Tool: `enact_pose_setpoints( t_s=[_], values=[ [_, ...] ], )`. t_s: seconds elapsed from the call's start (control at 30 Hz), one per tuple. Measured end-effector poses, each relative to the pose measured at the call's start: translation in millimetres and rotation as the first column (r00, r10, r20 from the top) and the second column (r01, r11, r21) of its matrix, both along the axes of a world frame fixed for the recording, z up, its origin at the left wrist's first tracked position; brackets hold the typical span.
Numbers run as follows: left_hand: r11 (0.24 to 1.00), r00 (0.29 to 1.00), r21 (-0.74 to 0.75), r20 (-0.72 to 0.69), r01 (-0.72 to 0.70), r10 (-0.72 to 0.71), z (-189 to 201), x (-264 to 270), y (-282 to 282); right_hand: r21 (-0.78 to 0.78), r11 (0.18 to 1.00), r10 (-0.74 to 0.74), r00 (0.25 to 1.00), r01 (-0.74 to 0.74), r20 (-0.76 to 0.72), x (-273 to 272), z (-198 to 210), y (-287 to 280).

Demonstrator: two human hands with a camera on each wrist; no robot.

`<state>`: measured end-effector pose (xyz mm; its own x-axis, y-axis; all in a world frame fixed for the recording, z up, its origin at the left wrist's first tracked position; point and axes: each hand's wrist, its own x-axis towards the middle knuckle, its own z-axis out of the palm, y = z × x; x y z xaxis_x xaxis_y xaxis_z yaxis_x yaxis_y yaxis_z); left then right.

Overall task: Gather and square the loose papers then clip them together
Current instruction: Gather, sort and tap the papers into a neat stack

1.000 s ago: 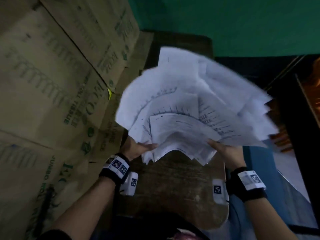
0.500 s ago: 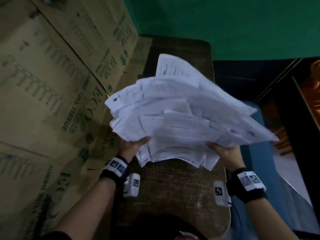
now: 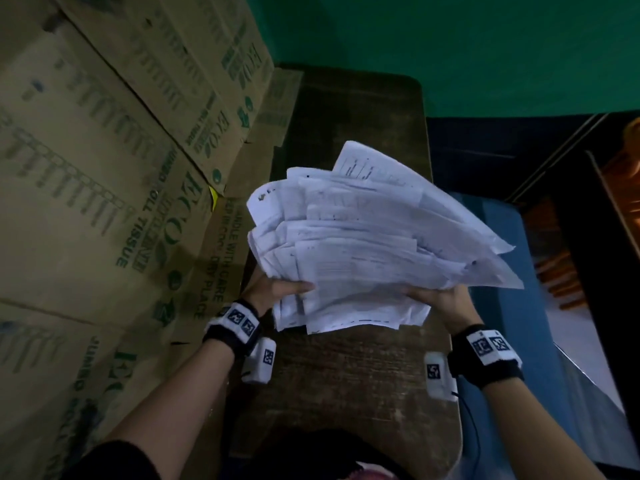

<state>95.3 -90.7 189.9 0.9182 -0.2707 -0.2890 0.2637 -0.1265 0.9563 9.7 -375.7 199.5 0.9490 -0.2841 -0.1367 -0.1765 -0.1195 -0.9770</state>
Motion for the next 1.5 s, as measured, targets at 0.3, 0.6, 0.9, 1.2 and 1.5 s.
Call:
enact_pose_setpoints(
  t_s=[0.3, 0.6, 0.9, 1.2, 1.5],
  values=[
    [0.981, 0.974, -0.1, 0.14, -0.167, 0.18, 16, 5, 0, -0.064, 0.997, 0.062, 0.985, -0.053, 0.158, 2, 22, -11],
    [0.972, 0.97, -0.009, -0.057, 0.235, -0.235, 11, 22, 16, -0.09, 0.988, 0.136, 0.986, -0.128, 0.091, 10, 9, -11],
    [0.996, 0.99, -0.05, 0.128, 0.07, -0.063, 13, 32, -17, 0.146, 0.989, 0.009, 0.986, -0.033, 0.166, 27, 14, 1],
    [0.962, 0.936, 0.015, 0.227, 0.272, -0.268, 10, 15, 13, 0.074, 0.987, 0.132, 0.983, -0.142, 0.131, 2, 10, -29],
    [0.992, 0.984, -0.09, 0.16, 0.092, -0.077, 42, 10, -32, 0.254, 0.967, -0.03, 0.987, -0.011, 0.155, 20, 19, 3]
  ],
)
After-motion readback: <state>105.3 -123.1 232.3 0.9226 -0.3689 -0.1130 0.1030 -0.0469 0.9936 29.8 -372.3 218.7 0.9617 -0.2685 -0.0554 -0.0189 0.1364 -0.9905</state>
